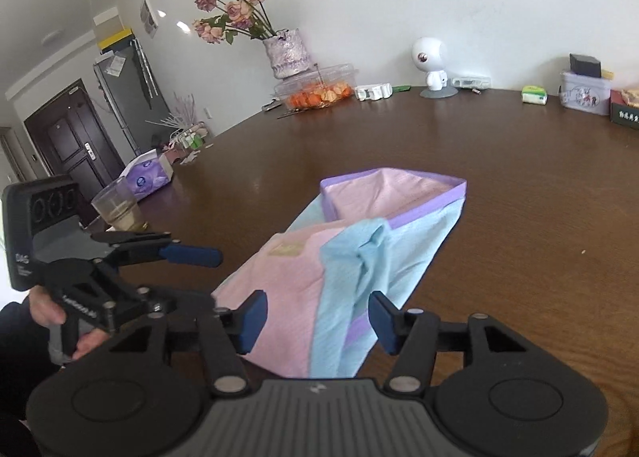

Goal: Fold clothes

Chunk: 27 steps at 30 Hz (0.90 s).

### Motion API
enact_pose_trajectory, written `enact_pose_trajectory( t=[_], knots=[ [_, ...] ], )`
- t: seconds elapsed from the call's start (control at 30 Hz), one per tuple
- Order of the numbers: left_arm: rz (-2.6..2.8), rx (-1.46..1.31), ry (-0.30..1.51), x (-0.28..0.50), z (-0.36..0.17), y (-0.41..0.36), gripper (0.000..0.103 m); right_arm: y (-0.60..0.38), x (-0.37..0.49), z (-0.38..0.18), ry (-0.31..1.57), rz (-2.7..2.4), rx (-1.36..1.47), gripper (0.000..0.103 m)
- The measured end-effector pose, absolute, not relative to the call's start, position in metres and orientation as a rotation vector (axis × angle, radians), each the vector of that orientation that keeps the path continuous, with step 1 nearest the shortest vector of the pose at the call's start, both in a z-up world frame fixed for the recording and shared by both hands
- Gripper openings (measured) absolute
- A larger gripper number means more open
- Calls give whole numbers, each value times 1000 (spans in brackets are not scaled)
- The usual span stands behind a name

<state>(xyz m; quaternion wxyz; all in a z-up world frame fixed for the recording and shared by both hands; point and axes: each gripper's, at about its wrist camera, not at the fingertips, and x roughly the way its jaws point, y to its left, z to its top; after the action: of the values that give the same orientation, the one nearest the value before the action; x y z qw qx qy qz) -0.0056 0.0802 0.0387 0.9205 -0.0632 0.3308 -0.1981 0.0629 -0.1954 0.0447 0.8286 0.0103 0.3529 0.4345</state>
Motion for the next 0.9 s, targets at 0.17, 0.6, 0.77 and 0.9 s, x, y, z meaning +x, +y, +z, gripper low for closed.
enact_pose_trajectory(
  t=[0.17,0.6,0.77,0.9],
  knots=[
    [-362,-151,673,1,41,81,87,-179,68,28,762,861,26,15],
    [-391,-157,739,3,37,66,87,-226,36,33,766,849,381,53],
    [-367,-244,765,30,33,75,80,-208,79,28,796,829,383,18],
    [-385,-252,787,47,29,73,71,-205,98,13,851,892,457,2]
  ],
)
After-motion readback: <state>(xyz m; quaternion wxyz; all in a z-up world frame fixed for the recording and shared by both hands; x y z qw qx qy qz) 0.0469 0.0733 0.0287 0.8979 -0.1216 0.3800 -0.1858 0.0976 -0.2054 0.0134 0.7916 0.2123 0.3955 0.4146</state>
